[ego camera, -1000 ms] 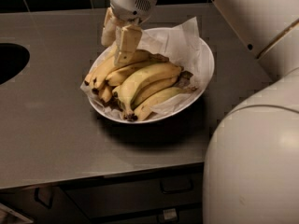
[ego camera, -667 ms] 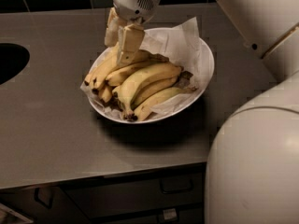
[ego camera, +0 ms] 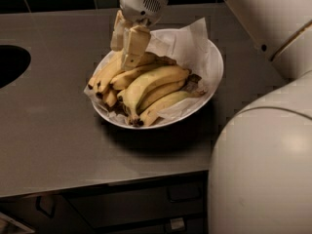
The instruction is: Pick banana from white bowl
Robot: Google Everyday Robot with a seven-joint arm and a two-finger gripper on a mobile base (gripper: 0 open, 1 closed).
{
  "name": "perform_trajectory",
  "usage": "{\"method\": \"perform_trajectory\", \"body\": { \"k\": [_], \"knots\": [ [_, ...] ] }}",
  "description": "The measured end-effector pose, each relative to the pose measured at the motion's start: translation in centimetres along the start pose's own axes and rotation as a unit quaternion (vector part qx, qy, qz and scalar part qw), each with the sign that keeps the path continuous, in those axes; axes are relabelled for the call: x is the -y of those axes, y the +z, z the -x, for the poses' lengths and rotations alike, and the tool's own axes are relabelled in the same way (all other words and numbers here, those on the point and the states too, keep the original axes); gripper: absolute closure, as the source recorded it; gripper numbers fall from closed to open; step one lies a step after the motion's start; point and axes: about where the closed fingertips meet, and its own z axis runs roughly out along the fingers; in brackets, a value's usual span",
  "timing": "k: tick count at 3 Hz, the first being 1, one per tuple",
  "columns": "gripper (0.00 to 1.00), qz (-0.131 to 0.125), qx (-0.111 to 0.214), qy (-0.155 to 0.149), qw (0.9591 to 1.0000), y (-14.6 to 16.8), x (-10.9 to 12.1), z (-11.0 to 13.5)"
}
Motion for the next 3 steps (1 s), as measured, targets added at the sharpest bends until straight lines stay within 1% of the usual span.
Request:
{"method": "perform_trajectory", "body": {
  "k": [2, 3],
  "knots": [
    [0.45, 0.013, 0.008, 0.031, 0.9994, 1.0, 0.4, -1.3],
    [0.49, 0.017, 0.007, 0.045, 0.9988, 1.6, 1.3, -1.5]
  ]
}}
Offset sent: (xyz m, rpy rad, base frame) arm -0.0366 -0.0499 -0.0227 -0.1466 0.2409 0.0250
